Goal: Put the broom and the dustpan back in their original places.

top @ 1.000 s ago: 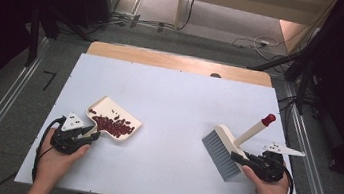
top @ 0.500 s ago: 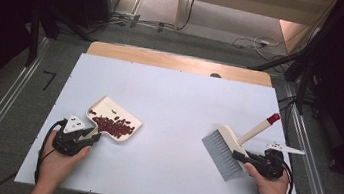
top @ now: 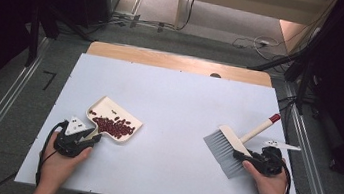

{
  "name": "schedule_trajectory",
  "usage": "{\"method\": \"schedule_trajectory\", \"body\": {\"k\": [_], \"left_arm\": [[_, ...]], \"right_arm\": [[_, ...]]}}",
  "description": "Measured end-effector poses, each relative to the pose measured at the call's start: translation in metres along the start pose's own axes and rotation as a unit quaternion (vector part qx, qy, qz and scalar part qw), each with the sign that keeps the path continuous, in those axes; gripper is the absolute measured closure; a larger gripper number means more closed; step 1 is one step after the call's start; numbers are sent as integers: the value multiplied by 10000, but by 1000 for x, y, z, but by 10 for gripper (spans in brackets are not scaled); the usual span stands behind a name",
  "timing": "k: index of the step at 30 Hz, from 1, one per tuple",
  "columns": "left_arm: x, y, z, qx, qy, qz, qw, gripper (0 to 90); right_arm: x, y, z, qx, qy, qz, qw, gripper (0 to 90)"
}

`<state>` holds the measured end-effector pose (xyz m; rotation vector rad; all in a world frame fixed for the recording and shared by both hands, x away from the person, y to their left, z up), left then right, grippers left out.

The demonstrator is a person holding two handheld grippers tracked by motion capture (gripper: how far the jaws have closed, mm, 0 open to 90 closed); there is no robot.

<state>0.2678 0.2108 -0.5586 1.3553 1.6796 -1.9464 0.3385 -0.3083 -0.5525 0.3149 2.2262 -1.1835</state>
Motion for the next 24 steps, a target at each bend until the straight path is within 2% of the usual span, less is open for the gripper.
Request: {"method": "schedule_trajectory", "body": {"k": [3, 5, 7, 8, 9, 11, 12, 14, 15, 18, 20, 21, 24], "left_arm": [[0, 0, 0, -5, -10, -13, 10000, 655], [0, 1, 1, 55, -2, 4, 10000, 626], [-1, 1, 0, -12, 16, 56, 10000, 450], [-2, 0, 0, -36, 56, 106, 9999, 368], [-4, -2, -1, -52, 32, 166, 9998, 301], [-7, -7, -3, -44, -33, 352, 9994, 220], [-10, -11, -4, -37, -68, 476, 9988, 215], [-17, -19, -7, 92, -186, 737, 9971, 216], [-19, -24, -9, 101, -181, 790, 9967, 229], [-19, -33, -16, 101, -256, 865, 9959, 334], [-16, -36, -22, 129, -394, 876, 9953, 456], [-14, -37, -26, 171, -462, 882, 9949, 486], [-8, -39, -35, 273, -660, 925, 9931, 546]], "right_arm": [[0, 0, 0, -7, 54, -1, 10000, 525], [0, -1, 0, -47, 55, -17, 10000, 475], [0, -4, 1, -7, -29, 4, 10000, 393], [0, -7, 2, 118, 26, 38, 9999, 341], [0, -10, 3, 185, -19, 71, 9998, 312], [-1, -20, 5, 233, -26, 169, 9996, 288], [-1, -25, 6, 241, -17, 245, 9994, 287], [-3, -36, 10, 381, -65, 408, 9984, 302], [-4, -41, 12, 472, -80, 499, 9976, 324], [-9, -52, 23, 671, 79, 749, 9949, 468], [-11, -56, 31, 842, 186, 793, 9931, 566], [-11, -56, 33, 917, 198, 786, 9925, 606], [-12, -53, 42, 1330, 250, 667, 9886, 775]]}}
Point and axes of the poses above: each handheld gripper's, and its own axes: y roughly forward along the jaws, x roughly out of its underside, z roughly to its right, the point moved 6 cm from there along y, roughly forward along the jaws, and after that the axes turned 8 degrees about y, right-handed, at the moved point
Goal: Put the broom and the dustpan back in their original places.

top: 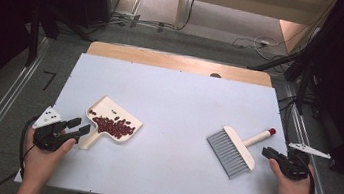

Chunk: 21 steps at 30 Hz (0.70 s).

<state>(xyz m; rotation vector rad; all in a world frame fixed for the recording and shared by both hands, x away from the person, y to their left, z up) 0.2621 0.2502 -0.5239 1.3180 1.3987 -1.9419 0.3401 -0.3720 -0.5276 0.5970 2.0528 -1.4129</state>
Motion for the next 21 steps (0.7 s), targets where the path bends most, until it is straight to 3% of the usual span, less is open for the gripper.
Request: {"method": "schedule_trajectory", "body": {"k": [3, 8, 12, 21], "left_arm": [[4, -2, -8, -89, -97, -41, 9999, 646], [20, 6, -14, -62, -202, -544, 9983, 807], [27, 15, -8, 162, -234, -843, 9960, 900], [26, 19, 2, 406, -81, -911, 9950, 900]], "right_arm": [[-2, 9, 5, 312, 18, -14, 9995, 881], [-9, 27, 10, 540, 36, -195, 9983, 882], [-18, 40, 16, 696, 144, -315, 9970, 883], [-34, 53, 17, 774, 162, -452, 9958, 884]]}}
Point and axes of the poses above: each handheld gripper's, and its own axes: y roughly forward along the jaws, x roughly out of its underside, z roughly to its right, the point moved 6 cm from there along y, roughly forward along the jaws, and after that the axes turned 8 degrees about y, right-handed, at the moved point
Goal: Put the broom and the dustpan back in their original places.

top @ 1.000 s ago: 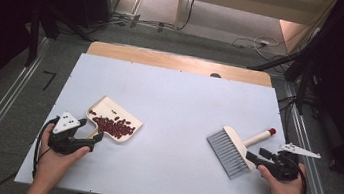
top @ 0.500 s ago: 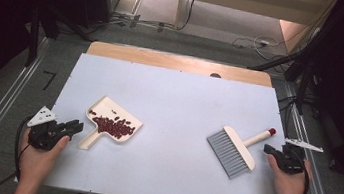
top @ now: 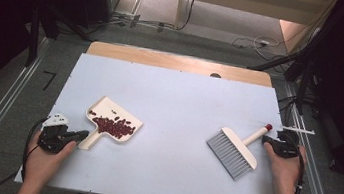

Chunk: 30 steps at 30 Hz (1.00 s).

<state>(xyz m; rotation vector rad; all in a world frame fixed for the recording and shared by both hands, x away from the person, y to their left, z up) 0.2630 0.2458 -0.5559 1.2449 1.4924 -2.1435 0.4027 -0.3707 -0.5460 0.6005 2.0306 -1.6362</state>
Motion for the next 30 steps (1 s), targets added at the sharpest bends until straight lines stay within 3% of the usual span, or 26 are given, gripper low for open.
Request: {"method": "schedule_trajectory", "body": {"k": [18, 30], "left_arm": [[-6, 11, 22, 245, 273, -69, 9993, 900], [-9, 15, 31, 344, 381, -78, 9987, 900]], "right_arm": [[-30, 27, -30, -427, -326, -326, 9980, 885], [-39, 37, -55, -479, -607, -396, 9962, 885]]}}
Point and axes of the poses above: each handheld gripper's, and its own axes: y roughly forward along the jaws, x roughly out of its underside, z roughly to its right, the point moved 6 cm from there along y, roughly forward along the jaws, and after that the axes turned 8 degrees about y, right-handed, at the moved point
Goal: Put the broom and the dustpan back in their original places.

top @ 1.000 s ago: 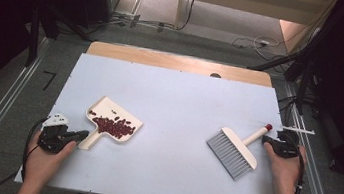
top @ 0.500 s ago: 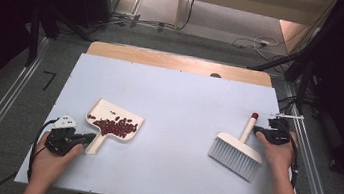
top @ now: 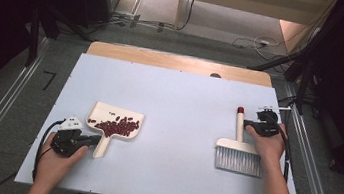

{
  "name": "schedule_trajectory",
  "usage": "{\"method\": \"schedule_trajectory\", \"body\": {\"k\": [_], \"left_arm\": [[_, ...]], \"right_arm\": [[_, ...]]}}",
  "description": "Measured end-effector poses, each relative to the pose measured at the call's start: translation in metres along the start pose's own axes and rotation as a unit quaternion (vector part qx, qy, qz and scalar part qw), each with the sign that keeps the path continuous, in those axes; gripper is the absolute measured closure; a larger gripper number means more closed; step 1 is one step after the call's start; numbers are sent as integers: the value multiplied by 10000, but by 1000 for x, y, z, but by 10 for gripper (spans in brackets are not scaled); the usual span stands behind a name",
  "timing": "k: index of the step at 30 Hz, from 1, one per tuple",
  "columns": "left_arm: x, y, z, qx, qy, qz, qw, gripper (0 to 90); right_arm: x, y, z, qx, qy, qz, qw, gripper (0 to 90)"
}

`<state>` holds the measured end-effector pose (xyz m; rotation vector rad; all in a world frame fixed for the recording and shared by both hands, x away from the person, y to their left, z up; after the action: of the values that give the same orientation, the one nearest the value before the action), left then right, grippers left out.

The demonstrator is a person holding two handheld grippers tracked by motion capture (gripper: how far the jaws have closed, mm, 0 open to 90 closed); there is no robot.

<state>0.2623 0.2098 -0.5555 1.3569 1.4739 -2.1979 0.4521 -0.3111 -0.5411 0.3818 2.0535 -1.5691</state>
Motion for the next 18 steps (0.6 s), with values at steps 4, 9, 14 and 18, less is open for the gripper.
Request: {"method": "schedule_trajectory", "body": {"k": [4, 9, 14, 18], "left_arm": [[-1, 2, 3, 39, 23, 7, 10000, 900], [-3, 4, 5, 61, 57, 5, 10000, 900], [-3, 5, 7, 72, 72, 7, 9999, 900], [-3, 6, 8, 106, 75, -7, 9999, 900]], "right_arm": [[-1, 1, -2, 20, -32, -24, 10000, 886], [-1, 2, -3, 14, -43, -45, 10000, 885], [0, 2, -4, 43, -63, -53, 10000, 886], [0, 2, -4, 18, -51, -53, 10000, 886]]}}
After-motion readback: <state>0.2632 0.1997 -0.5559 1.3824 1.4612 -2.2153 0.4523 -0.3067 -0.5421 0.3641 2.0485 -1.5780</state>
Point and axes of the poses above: each handheld gripper's, and its own axes: y roughly forward along the jaws, x roughly out of its underside, z roughly to its right, the point moved 6 cm from there along y, roughly forward along the jaws, and after that the axes turned 8 degrees about y, right-handed, at the moved point
